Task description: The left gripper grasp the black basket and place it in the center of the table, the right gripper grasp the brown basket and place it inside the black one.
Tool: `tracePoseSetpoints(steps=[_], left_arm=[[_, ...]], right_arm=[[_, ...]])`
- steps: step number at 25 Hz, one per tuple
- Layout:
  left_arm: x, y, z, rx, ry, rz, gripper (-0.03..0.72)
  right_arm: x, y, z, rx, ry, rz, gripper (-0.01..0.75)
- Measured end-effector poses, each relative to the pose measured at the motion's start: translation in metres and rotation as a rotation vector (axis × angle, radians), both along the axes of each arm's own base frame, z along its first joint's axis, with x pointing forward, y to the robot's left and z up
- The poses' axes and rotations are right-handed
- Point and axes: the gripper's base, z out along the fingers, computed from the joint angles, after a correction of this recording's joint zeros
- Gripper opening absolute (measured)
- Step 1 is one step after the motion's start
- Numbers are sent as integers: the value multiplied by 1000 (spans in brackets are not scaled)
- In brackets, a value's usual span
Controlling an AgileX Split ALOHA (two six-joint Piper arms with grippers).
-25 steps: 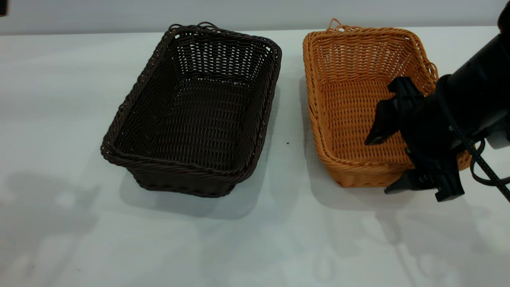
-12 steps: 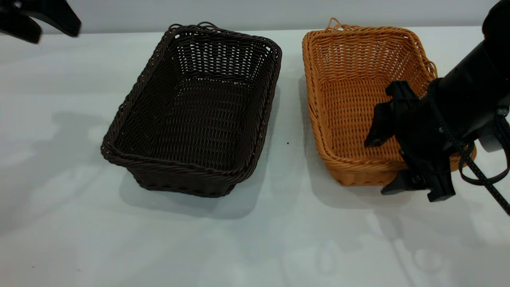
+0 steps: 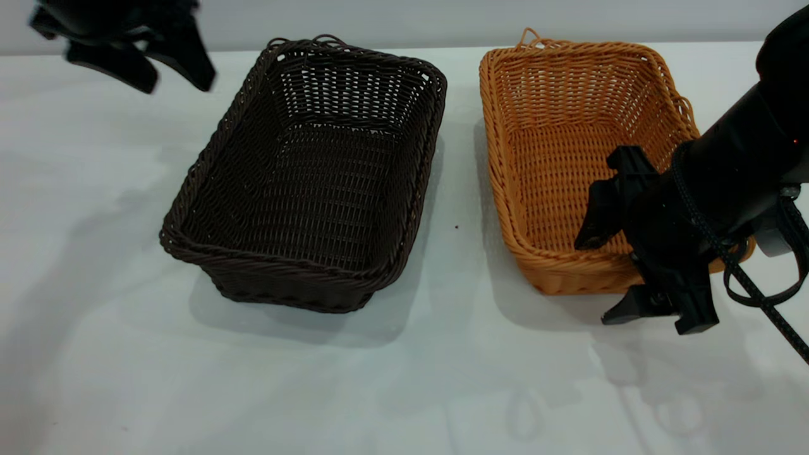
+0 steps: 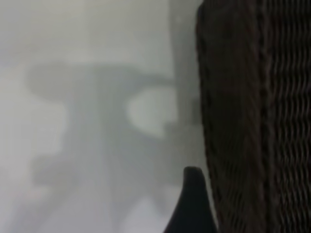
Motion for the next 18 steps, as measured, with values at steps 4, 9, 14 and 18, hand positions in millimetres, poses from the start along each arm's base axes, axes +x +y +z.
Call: tracePoseSetpoints(steps=[4, 9, 14, 18], left_arm=[[3, -15, -21, 16, 17, -29, 536], [7, -19, -56, 40, 35, -24, 535], [2, -33, -92, 65, 71, -49, 503], [0, -37, -97, 67, 79, -54, 380]], right_arm=[[0, 0, 0, 1, 0, 0, 563], [0, -1, -1, -14, 0, -5, 553], [0, -5, -2, -50, 1, -14, 468], [0, -4, -2, -50, -3, 5, 293]])
